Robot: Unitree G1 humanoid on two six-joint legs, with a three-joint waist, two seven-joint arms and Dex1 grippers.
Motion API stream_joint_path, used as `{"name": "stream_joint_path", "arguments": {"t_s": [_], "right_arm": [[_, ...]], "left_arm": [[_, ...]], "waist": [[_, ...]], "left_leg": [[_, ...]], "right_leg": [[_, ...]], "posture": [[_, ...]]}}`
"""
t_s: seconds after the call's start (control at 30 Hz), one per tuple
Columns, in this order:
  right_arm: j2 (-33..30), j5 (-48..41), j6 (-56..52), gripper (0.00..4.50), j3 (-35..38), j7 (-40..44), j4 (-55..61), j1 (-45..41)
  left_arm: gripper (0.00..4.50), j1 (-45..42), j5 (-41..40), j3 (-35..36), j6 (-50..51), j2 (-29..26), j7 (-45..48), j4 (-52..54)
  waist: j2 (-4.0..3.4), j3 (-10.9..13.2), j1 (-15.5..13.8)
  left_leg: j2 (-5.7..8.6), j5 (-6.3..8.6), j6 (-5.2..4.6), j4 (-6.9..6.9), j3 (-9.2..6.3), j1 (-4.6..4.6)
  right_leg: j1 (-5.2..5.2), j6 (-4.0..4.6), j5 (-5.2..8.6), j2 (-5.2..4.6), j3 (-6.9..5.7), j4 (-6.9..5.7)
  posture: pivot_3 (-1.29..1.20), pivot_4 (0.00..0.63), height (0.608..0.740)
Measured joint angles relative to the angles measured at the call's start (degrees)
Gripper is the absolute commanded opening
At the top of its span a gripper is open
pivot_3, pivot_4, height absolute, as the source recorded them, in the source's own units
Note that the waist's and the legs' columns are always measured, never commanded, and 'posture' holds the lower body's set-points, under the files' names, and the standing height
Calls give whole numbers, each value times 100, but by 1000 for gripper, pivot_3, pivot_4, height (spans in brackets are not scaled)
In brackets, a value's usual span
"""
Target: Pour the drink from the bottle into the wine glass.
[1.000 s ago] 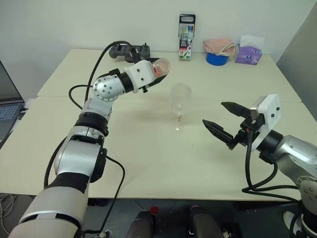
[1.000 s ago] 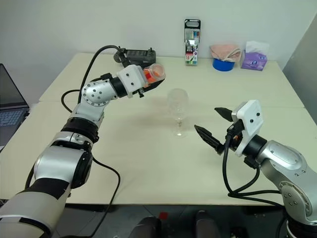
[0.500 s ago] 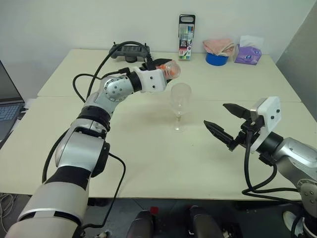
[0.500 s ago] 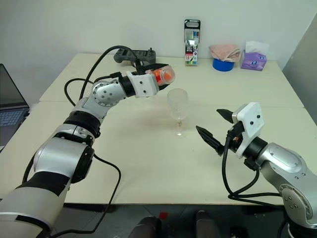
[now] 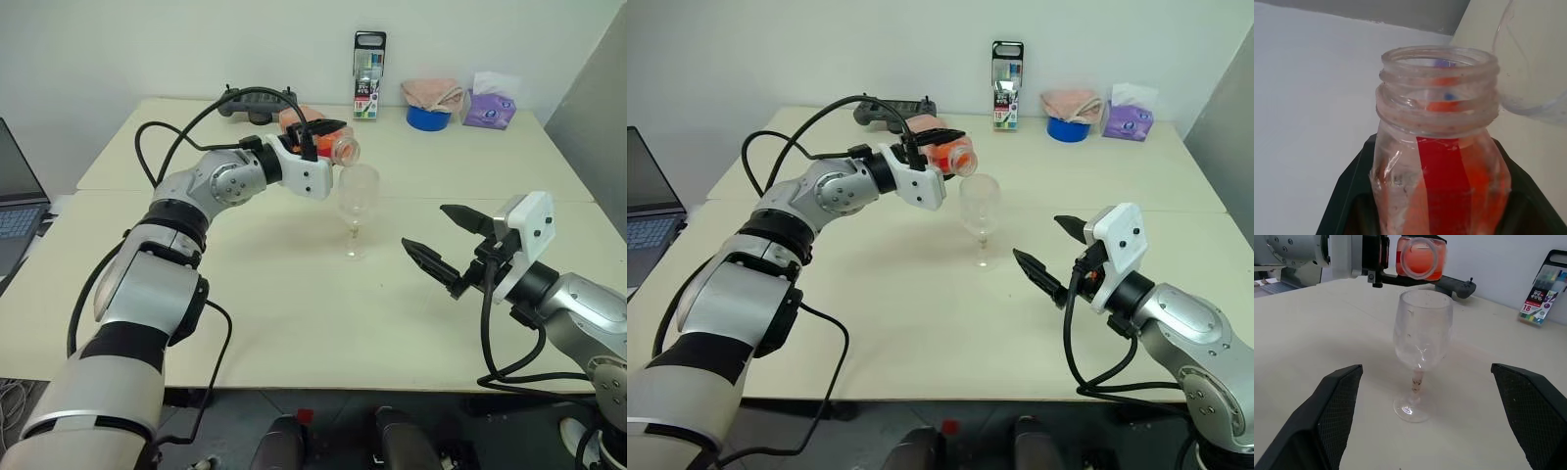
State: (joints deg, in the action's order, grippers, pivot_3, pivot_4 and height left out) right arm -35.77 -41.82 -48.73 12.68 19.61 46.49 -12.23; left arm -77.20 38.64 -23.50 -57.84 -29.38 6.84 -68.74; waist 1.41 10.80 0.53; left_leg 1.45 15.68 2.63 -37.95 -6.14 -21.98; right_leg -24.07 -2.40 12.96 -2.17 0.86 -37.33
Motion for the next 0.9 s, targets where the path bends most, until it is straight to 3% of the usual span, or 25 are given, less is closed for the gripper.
{"name": "stream_joint_path", "arguments": {"t_s": [0.37,0.9], "right_arm": [[-12,-54,-38,4500,-33,-109,97,1],[-142,-215,-49,4500,-35,-105,112,25]], "left_arm": [[1922,-185,609,-451,-110,-167,-955,-9],[1922,-185,622,-468,-54,-183,-828,-145]], "waist": [[0,0,0],[0,0,0]], "left_leg": [[0,-1,0,-5,5,3],[0,-1,0,-14,5,10]], "right_leg": [[-1,-4,-1,0,5,-12],[-2,-6,1,0,6,-40]], "posture": [[0,150,740],[0,150,740]]}}
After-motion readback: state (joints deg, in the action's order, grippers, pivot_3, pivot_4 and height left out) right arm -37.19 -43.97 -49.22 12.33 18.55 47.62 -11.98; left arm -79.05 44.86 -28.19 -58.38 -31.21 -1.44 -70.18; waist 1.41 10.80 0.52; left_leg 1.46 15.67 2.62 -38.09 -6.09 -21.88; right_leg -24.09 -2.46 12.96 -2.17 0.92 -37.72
